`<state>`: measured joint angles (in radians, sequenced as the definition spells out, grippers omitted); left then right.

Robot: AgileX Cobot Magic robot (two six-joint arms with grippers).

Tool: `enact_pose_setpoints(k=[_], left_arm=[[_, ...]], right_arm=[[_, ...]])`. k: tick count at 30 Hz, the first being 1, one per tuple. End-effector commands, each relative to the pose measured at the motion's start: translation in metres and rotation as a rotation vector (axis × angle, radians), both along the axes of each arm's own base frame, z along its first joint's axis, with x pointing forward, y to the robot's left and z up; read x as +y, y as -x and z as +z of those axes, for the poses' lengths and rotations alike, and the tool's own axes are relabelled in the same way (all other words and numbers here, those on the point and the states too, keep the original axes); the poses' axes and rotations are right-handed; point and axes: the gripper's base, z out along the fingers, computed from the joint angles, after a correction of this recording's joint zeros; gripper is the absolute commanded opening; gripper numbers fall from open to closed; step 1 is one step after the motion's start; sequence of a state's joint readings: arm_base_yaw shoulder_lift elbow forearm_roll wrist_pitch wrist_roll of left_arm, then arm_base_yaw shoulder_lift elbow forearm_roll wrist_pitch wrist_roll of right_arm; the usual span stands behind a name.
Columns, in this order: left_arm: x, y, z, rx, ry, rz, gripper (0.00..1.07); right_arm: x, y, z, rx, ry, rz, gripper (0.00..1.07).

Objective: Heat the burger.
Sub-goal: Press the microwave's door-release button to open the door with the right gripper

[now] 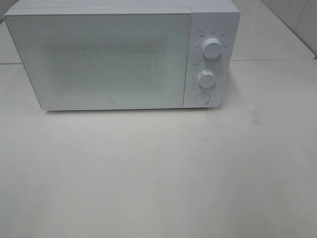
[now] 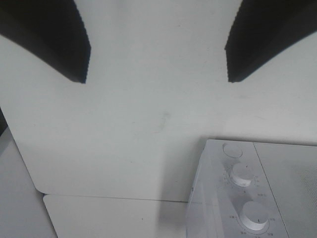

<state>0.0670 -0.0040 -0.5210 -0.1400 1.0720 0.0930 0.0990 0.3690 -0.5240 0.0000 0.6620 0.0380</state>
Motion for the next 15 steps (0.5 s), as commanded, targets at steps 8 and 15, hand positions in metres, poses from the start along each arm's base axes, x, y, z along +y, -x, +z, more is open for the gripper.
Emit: enact_pose_setpoints(k=[8, 15], left_arm=[[-0.001, 0.0, -0.001, 0.002, 0.011, -0.001, 1.0], [-0.001, 0.0, -0.001, 0.002, 0.011, -0.001, 1.0]], right_arm=[[0.004, -0.041, 0.003, -0.023, 0.012, 0.002, 0.75], [0.007, -0.076, -0.007, -0.041, 0.001, -0.002, 0.75]])
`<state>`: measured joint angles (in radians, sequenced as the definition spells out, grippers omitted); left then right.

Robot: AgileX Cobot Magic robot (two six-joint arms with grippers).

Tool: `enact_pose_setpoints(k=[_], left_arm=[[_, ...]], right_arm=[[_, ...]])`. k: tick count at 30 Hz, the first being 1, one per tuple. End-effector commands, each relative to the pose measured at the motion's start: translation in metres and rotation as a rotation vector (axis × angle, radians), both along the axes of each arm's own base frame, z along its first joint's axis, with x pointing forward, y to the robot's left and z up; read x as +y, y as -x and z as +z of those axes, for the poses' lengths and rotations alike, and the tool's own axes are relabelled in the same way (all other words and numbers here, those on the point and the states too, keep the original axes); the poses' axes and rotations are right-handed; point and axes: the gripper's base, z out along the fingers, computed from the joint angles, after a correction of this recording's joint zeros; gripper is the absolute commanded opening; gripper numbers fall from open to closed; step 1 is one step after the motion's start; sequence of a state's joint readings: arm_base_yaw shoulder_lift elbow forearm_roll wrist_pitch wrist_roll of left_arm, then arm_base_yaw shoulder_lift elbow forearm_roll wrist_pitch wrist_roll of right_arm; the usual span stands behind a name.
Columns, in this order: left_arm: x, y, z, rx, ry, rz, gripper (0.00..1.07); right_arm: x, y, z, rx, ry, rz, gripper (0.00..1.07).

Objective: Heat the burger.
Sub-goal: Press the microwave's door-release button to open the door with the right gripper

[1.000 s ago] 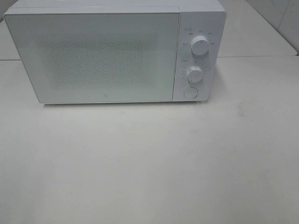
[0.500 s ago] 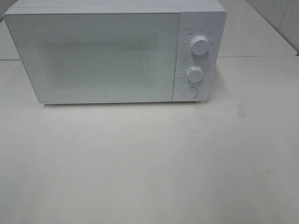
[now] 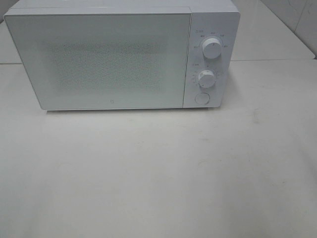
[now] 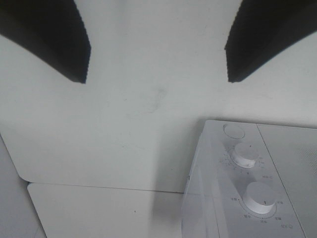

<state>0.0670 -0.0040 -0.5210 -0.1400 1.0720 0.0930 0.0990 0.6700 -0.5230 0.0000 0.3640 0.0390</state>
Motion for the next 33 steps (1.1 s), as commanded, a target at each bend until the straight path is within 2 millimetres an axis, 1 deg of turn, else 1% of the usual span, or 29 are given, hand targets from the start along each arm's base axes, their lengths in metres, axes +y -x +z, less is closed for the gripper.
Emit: enact_pose_setpoints(k=[1, 2, 3, 4, 5, 7, 8, 10, 11, 12, 14, 15, 17, 19, 20, 21, 23, 24, 25, 27, 28, 29, 31, 32, 33], left_arm=[[-0.001, 0.0, -0.001, 0.002, 0.011, -0.001, 1.0], [-0.001, 0.0, -0.001, 0.002, 0.011, -0.001, 1.0], [-0.001, 0.0, -0.001, 0.002, 0.011, -0.001, 1.0], [-0.001, 0.0, -0.001, 0.002, 0.011, -0.001, 1.0], [-0.001, 0.0, -0.001, 0.002, 0.011, -0.001, 1.0], [-0.001, 0.0, -0.001, 0.002, 0.011, -0.001, 1.0], [-0.001, 0.0, -0.001, 0.002, 0.011, -0.001, 1.0], [-0.001, 0.0, -0.001, 0.002, 0.011, -0.001, 1.0], [-0.001, 0.0, -0.001, 0.002, 0.011, -0.001, 1.0], [-0.001, 0.0, -0.001, 0.002, 0.011, -0.001, 1.0], [-0.001, 0.0, -0.001, 0.002, 0.011, -0.001, 1.0], [-0.001, 0.0, -0.001, 0.002, 0.011, -0.001, 1.0], [-0.001, 0.0, -0.001, 0.002, 0.011, -0.001, 1.0], [-0.001, 0.0, -0.001, 0.002, 0.011, -0.001, 1.0], [-0.001, 0.0, -0.001, 0.002, 0.011, -0.001, 1.0], [-0.001, 0.0, -0.001, 0.002, 0.011, -0.001, 1.0], [-0.001, 0.0, -0.001, 0.002, 0.011, -0.001, 1.0], [-0.001, 0.0, -0.001, 0.002, 0.011, -0.001, 1.0], [-0.001, 0.0, -0.001, 0.002, 0.011, -0.001, 1.0], [-0.001, 0.0, -0.001, 0.002, 0.011, -0.001, 1.0], [-0.001, 0.0, -0.001, 0.002, 0.011, -0.001, 1.0], [-0.001, 0.0, -0.001, 0.002, 0.011, -0.001, 1.0], [-0.001, 0.0, -0.001, 0.002, 0.011, -0.001, 1.0], [-0.001, 0.0, -0.001, 0.002, 0.011, -0.001, 1.0], [-0.001, 0.0, -0.001, 0.002, 0.011, -0.001, 1.0]], right_arm=[[0.001, -0.011, 0.0, -0.045, 0.002, -0.002, 0.75], [0.001, -0.014, -0.003, -0.063, 0.002, -0.001, 0.75], [0.002, -0.022, -0.012, -0.079, 0.004, 0.002, 0.75], [0.002, -0.026, -0.015, -0.094, 0.002, 0.002, 0.75], [0.002, -0.026, -0.015, -0.094, 0.002, 0.002, 0.75], [0.003, -0.034, -0.022, -0.15, -0.004, 0.003, 0.75], [0.003, -0.034, -0.022, -0.15, -0.004, 0.003, 0.75], [0.004, -0.041, -0.029, -0.195, -0.008, 0.003, 0.75], [0.004, -0.041, -0.029, -0.195, -0.008, 0.003, 0.75], [0.004, -0.047, -0.033, -0.224, -0.012, 0.003, 0.75], [0.005, -0.049, -0.034, -0.233, -0.013, 0.003, 0.75], [0.005, -0.056, -0.038, -0.245, -0.015, 0.004, 0.75], [0.006, -0.058, -0.039, -0.247, -0.015, 0.004, 0.75], [0.007, -0.069, -0.046, -0.254, -0.01, 0.007, 0.75], [0.007, -0.069, -0.046, -0.254, -0.01, 0.007, 0.75], [0.007, -0.076, -0.051, -0.261, -0.011, 0.007, 0.75], [0.008, -0.08, -0.054, -0.267, -0.013, 0.006, 0.75], [0.008, -0.086, -0.059, -0.274, -0.019, 0.001, 0.75], [0.008, -0.086, -0.059, -0.274, -0.019, 0.001, 0.75], [0.008, -0.095, -0.067, -0.29, -0.031, -0.013, 0.75], [0.008, -0.095, -0.067, -0.29, -0.031, -0.013, 0.75], [0.008, -0.099, -0.075, -0.298, -0.032, -0.016, 0.75], [0.008, -0.1, -0.082, -0.314, -0.033, -0.023, 0.75], [0.008, -0.1, -0.082, -0.314, -0.033, -0.023, 0.75], [0.007, -0.1, -0.088, -0.32, -0.039, -0.046, 0.75]])
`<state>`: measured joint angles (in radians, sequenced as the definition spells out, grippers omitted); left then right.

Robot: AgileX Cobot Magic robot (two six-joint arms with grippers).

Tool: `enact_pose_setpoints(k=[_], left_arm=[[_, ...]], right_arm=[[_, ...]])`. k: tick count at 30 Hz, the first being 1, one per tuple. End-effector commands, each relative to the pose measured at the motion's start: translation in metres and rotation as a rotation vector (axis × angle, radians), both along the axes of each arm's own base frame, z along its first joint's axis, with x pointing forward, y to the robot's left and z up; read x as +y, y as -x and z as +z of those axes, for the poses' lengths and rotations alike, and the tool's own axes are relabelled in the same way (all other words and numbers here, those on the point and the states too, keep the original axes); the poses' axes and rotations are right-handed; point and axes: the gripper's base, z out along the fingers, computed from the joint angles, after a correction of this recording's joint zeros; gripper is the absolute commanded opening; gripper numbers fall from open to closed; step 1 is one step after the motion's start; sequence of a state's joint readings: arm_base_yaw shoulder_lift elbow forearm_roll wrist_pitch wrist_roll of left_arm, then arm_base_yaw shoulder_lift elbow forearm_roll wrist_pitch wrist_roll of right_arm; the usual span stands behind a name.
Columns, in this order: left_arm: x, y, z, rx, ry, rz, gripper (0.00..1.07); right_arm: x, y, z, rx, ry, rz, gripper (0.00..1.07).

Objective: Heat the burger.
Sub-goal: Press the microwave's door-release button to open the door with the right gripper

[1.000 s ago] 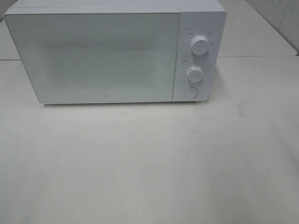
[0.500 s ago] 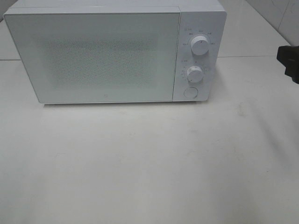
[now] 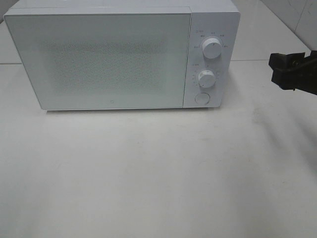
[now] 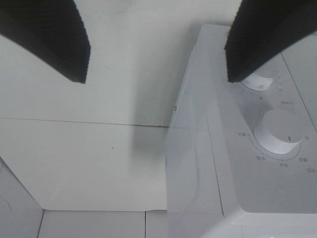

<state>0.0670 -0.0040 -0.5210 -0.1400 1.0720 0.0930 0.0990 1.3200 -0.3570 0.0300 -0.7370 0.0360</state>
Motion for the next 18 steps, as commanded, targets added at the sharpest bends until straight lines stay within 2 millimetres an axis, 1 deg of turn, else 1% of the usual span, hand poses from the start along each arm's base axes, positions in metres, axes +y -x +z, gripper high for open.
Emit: enact_pose_setpoints(k=[1, 2, 4, 5, 7, 8, 10, 12, 18], left_arm=[[-0.001, 0.0, -0.001, 0.002, 0.011, -0.001, 1.0], [-0.001, 0.0, -0.001, 0.002, 0.011, -0.001, 1.0], [-0.001, 0.0, -0.001, 0.002, 0.011, -0.001, 1.0], [-0.001, 0.0, -0.001, 0.002, 0.011, -0.001, 1.0], [-0.001, 0.0, -0.001, 0.002, 0.011, -0.001, 1.0], [-0.001, 0.0, -0.001, 0.002, 0.011, -0.001, 1.0], [-0.001, 0.0, -0.001, 0.002, 0.011, -0.001, 1.0], [-0.001, 0.0, -0.001, 0.002, 0.011, -0.001, 1.0], [-0.001, 0.0, -0.001, 0.002, 0.011, -0.001, 1.0]], right_arm=[[-0.001, 0.0, -0.004, -0.037, -0.001, -0.022, 0.75], [0.001, 0.0, -0.012, -0.025, 0.008, -0.042, 0.75], [0.002, 0.0, -0.015, -0.021, 0.019, -0.052, 0.75], [0.008, 0.001, -0.02, -0.016, 0.062, -0.046, 0.75], [0.012, 0.0, -0.023, -0.011, 0.078, -0.046, 0.75], [0.018, 0.0, -0.027, -0.005, 0.096, -0.047, 0.75], [0.021, 0.0, -0.029, -0.005, 0.098, -0.051, 0.75], [0.033, 0.002, -0.032, -0.017, 0.085, -0.056, 0.75], [0.043, 0.004, -0.037, -0.021, 0.062, -0.083, 0.75]])
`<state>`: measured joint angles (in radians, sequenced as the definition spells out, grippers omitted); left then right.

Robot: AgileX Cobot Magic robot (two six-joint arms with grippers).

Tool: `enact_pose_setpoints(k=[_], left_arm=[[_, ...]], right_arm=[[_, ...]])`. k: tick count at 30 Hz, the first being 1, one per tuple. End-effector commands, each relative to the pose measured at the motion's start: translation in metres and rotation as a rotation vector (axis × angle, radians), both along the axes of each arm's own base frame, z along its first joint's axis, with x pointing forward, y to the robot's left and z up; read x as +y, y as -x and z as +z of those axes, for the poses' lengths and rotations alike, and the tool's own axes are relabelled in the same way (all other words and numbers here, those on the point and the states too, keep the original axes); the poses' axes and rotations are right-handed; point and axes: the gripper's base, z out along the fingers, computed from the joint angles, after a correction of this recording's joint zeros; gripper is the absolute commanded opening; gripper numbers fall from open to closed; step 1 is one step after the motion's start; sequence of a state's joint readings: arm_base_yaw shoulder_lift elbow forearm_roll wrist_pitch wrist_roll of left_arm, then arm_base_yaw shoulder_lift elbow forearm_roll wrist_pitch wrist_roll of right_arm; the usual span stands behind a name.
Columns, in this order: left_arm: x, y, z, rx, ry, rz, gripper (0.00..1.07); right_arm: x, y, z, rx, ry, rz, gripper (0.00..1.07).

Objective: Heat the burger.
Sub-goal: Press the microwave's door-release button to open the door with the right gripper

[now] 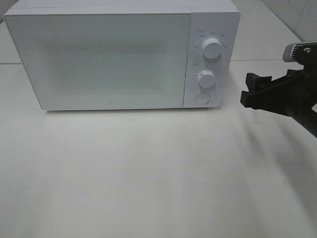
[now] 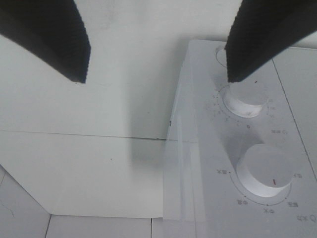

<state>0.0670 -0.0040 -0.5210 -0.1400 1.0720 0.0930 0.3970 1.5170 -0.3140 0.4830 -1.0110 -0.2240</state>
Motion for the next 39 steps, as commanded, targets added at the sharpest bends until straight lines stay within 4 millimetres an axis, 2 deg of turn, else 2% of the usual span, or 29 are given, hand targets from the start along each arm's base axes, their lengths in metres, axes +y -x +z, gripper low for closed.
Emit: enact_pose_setpoints(k=[1, 3, 5, 8, 11, 17, 19, 22, 32, 37, 39], left_arm=[[-0.001, 0.0, -0.001, 0.002, 0.011, -0.001, 1.0], [-0.001, 0.0, -0.001, 0.002, 0.011, -0.001, 1.0], [-0.001, 0.0, -0.001, 0.002, 0.011, -0.001, 1.0], [-0.001, 0.0, -0.001, 0.002, 0.011, -0.001, 1.0], [-0.001, 0.0, -0.001, 0.002, 0.011, -0.001, 1.0], [-0.001, 0.0, -0.001, 0.002, 0.011, -0.001, 1.0], [-0.001, 0.0, -0.001, 0.002, 0.011, -0.001, 1.0], [-0.001, 0.0, -0.001, 0.002, 0.011, -0.001, 1.0], [-0.001, 0.0, -0.001, 0.002, 0.011, -0.001, 1.0], [-0.001, 0.0, -0.001, 0.002, 0.011, -0.001, 1.0], [-0.001, 0.0, -0.001, 0.002, 0.011, -0.001, 1.0]], right_arm=[[0.011, 0.004, -0.003, -0.024, -0.008, -0.032, 0.75], [0.014, 0.005, -0.005, -0.022, -0.005, -0.026, 0.75], [0.028, 0.008, -0.013, -0.006, -0.007, -0.019, 0.75], [0.031, 0.009, -0.014, -0.001, -0.009, -0.02, 0.75], [0.049, 0.012, -0.02, 0.015, -0.013, -0.025, 0.75], [0.063, 0.013, -0.023, 0.021, 0.009, -0.01, 0.75], [0.075, 0.013, -0.028, 0.037, 0.009, -0.003, 0.75], [0.083, 0.013, -0.031, 0.042, 0.01, 0.003, 0.75], [0.088, 0.011, -0.037, 0.061, 0.003, 0.005, 0.75], [0.088, 0.011, -0.037, 0.058, -0.081, -0.02, 0.72], [0.088, 0.011, -0.037, 0.059, -0.175, -0.047, 0.68]])
